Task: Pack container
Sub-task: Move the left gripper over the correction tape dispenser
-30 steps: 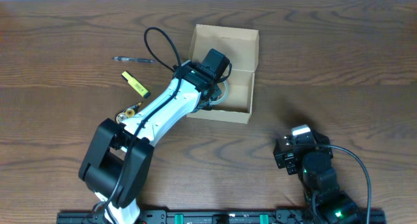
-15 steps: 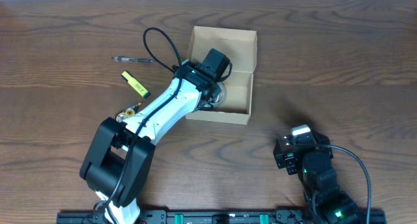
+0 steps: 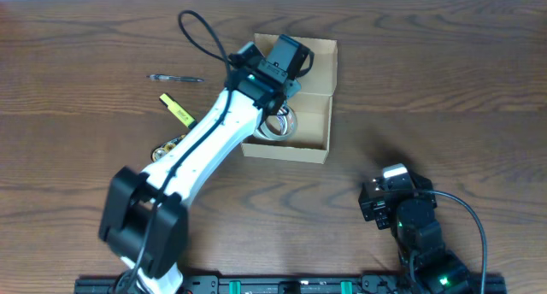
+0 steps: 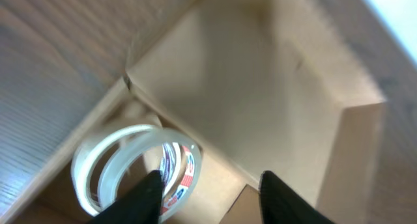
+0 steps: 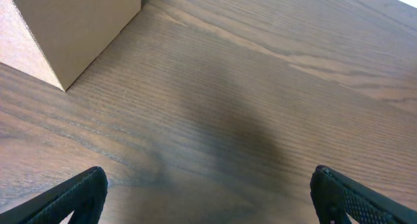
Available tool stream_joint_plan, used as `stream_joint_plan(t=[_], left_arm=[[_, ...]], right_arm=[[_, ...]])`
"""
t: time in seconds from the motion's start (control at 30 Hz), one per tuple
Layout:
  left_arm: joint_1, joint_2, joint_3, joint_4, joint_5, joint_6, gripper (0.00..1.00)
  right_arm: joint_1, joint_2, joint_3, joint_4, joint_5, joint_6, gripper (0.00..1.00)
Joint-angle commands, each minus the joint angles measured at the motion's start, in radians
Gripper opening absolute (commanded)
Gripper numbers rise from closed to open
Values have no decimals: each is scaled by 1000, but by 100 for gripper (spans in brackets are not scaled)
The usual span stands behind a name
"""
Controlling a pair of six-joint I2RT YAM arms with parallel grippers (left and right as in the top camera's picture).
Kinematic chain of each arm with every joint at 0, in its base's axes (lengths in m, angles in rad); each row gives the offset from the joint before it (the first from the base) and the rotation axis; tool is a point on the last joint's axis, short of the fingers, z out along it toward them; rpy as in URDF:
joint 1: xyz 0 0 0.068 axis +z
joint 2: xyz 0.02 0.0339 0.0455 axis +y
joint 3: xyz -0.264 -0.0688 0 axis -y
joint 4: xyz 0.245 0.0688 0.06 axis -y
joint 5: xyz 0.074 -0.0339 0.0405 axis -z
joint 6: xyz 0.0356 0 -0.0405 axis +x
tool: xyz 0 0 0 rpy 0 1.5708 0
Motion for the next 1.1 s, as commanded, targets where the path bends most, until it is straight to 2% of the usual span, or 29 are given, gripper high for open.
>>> stream_joint_plan(t=[0.0, 0.07, 0.17, 0.27, 0.33, 0.4, 0.43, 0.47, 0.5, 0.53, 0.73, 0.83, 1.07], left_arm=[[13, -111, 26, -71, -198, -11, 58], [40, -159, 26, -193, -315, -116, 61], [115, -218, 26, -425, -404, -369, 62], [200, -241, 24, -583, -392, -559, 64], [271, -243, 24, -650, -348, -631, 65], [337, -241, 15, -663, -295, -645, 74], [362, -241, 7, -658, -272, -645, 77], [405, -239, -9, -651, -237, -643, 82], [434, -239, -27, -638, -212, -642, 94], [468, -240, -58, -613, -182, -642, 97], [593, -311, -378, -257, -1, -642, 95], [594, -331, -513, -102, 0, -651, 96], [579, -285, -597, -50, -25, -898, 96]], right_arm=[[-6, -6, -5, 2, 6, 0, 99], [-6, -6, -5, 2, 6, 0, 99], [-6, -6, -5, 2, 7, 0, 99], [-6, -6, -5, 2, 6, 0, 99], [-6, -6, -5, 2, 6, 0, 99], [-6, -6, -5, 2, 7, 0, 99], [-6, -6, -5, 2, 6, 0, 99], [-6, -6, -5, 2, 6, 0, 99], [-6, -6, -5, 2, 6, 0, 99], [-6, -6, -5, 2, 7, 0, 99], [-6, -6, -5, 2, 7, 0, 99], [-6, -6, -5, 2, 6, 0, 99], [-6, -6, -5, 2, 6, 0, 99]])
